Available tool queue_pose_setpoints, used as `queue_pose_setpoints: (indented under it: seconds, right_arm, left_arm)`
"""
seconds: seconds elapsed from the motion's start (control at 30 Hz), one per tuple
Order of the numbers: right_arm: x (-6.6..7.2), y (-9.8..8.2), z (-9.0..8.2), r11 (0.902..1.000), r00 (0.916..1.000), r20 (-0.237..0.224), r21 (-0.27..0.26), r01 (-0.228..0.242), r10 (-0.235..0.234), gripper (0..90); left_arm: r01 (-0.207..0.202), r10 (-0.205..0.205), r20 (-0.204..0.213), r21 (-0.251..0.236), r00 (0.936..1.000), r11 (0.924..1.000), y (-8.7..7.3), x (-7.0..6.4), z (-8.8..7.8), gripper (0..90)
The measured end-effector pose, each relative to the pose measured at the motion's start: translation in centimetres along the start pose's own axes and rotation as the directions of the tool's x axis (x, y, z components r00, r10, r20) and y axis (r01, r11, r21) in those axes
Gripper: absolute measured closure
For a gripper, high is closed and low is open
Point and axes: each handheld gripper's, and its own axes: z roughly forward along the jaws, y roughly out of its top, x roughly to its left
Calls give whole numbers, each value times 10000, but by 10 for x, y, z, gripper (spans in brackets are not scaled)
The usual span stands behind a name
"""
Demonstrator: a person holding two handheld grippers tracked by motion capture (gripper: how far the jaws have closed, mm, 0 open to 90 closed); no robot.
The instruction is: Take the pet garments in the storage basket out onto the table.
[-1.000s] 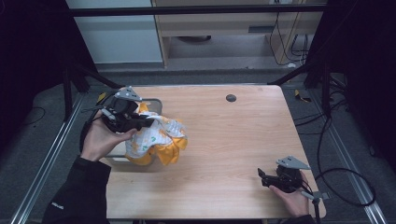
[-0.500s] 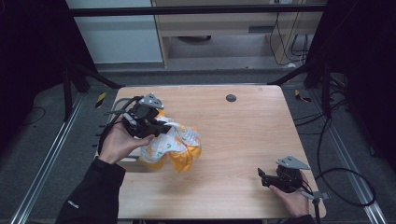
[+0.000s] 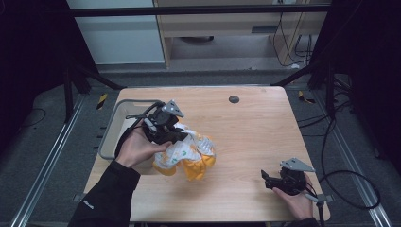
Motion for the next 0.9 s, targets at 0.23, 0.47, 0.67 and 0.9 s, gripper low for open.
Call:
queue_pose_setpoints:
  seconds: [0.23,0.47,0.67,0.9]
  right_arm:
    - [-1,0,-1,10000,10000,2,-36,-13,13,126]
    - [-1,0,-1,9999,10000,6,-93,-53,53,126]
    - [-2,0,-2,9999,10000,60,-125,-37,38,126]
    - [-3,0,-3,9998,9999,83,-200,-79,81,126]
  left_arm:
    - [-259,256,122,224,9996,9994,5,-6,13,815]
    - [-445,433,288,436,9986,9981,7,-12,32,815]
    - [-638,612,417,632,9973,9960,8,-17,53,815]
    - [-747,706,486,889,9963,9932,8,-19,72,814]
